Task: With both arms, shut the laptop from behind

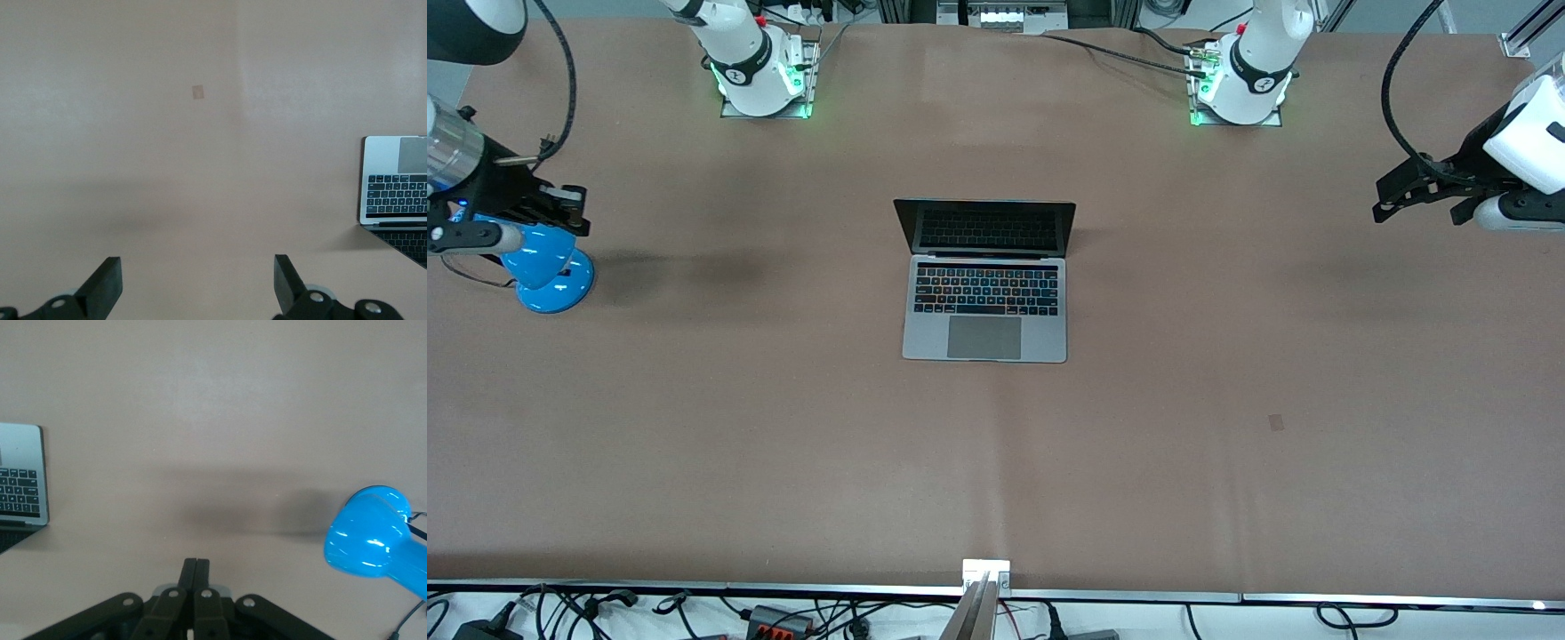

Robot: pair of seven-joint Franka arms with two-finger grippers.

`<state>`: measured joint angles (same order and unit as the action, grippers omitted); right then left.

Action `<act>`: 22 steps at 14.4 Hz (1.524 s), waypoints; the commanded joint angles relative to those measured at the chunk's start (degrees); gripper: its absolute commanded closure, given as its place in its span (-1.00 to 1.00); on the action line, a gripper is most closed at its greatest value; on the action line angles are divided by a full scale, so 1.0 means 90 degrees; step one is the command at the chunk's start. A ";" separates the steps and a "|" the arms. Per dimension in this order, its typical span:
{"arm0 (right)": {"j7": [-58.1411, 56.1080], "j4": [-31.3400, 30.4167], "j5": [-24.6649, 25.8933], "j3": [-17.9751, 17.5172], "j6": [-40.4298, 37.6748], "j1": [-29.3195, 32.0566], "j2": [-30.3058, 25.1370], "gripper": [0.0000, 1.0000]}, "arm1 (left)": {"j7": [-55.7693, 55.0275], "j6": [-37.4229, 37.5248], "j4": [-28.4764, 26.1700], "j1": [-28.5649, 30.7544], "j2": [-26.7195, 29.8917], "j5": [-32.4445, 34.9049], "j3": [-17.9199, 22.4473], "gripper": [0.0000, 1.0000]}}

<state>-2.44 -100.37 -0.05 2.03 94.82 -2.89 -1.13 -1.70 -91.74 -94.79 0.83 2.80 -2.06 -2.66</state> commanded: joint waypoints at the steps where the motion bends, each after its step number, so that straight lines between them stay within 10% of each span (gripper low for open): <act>1: 0.0047 -0.0020 -0.0034 0.0018 -0.0087 -0.0109 -0.0002 1.00 | 0.0023 0.0174 0.0151 -0.0004 -0.0058 -0.0044 -0.0007 -1.00; 22: 0.0066 -0.0118 -0.1399 0.0018 -0.0399 -0.0802 0.0369 1.00 | 0.0033 0.1149 0.0696 -0.0121 -0.0867 -0.0093 -0.0076 -1.00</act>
<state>-2.35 -100.84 -10.28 1.88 91.63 -9.17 2.02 -1.73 -85.77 -93.83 -0.15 -1.16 -2.06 -3.26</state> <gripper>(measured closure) 0.991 0.000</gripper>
